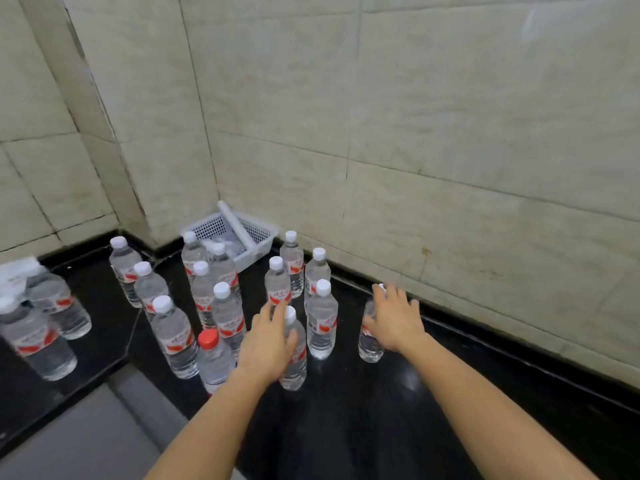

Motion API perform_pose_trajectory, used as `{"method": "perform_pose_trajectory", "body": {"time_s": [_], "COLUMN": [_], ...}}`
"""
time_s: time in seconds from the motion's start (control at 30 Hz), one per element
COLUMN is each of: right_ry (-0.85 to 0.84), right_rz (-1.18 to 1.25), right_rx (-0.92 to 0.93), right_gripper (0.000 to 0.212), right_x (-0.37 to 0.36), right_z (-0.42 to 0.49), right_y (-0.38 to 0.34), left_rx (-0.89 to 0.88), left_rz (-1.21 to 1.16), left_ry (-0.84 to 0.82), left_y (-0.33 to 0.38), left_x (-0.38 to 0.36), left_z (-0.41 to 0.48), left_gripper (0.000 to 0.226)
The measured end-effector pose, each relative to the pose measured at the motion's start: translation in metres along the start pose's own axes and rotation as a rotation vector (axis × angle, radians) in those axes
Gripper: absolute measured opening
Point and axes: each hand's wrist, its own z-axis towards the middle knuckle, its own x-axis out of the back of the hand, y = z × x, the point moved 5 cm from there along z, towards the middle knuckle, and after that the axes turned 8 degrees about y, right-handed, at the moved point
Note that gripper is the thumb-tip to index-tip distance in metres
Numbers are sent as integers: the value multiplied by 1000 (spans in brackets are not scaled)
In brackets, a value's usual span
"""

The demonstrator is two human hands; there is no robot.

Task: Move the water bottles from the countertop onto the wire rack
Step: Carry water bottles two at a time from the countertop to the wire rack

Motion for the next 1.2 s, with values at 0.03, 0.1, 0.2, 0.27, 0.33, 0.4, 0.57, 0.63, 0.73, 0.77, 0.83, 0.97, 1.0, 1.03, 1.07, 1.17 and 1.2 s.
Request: {"method": "perform_pose_trajectory", "body": {"time_s": [0.03, 0.1, 0.2, 0.27, 0.33, 0.4, 0.57, 0.63, 0.73, 0.77, 0.83, 0.97, 1.0, 1.03, 1.07, 1.17, 1.2], "right_ry": [16, 72, 58, 36, 53, 88, 73, 59, 84, 114, 164, 130, 122, 115, 106, 99, 114], "right_rz": [5, 17, 11, 35, 139, 210, 157, 169, 219, 251, 283, 284, 285, 291, 304, 349, 360], "right_rx": [-11, -21, 16, 36, 19, -3, -42, -84, -177, -215, -273, -326, -345, -368, -391, -445, -465], "right_gripper": [61, 62, 60, 59, 55, 52, 47, 37, 22, 21, 25, 27, 27, 28, 29, 27, 25], "right_x": [0, -8, -25, -35, -39, -37, -29, -26, -16, -8, 14, 53, 60, 67, 74, 99, 109], "right_z": [10, 26, 33, 30, 28, 24, 3, -16, -50, -61, -85, -145, -163, -182, -202, -263, -283], "right_y": [3, 11, 18, 20, 24, 27, 29, 29, 37, 40, 46, 59, 65, 72, 78, 99, 108], "left_rx": [-11, -25, -54, -94, -126, -144, -162, -179, -231, -253, -318, -463, -497, -525, -550, -605, -636], "left_rz": [-8, -26, -79, -88, -75, -32, 79, 75, 53, 37, -22, -230, -264, -283, -295, -347, -369], "left_ry": [10, 25, 2, 55, 113, 119, -18, -38, -52, -47, -30, -6, -22, -48, -81, -195, -224], "left_y": [-1, -6, -14, -18, -22, -23, -10, -6, -6, -7, -2, 37, 52, 67, 82, 129, 147], "left_x": [-4, -17, -35, -35, -31, -27, -19, -15, -11, -9, -4, 18, 24, 28, 31, 32, 31], "left_z": [9, 18, 16, 16, 20, 26, 30, 25, 8, 0, -14, -46, -55, -65, -76, -115, -129], "left_gripper": [59, 58, 58, 57, 53, 50, 37, 34, 37, 37, 37, 33, 30, 28, 27, 25, 25]}}
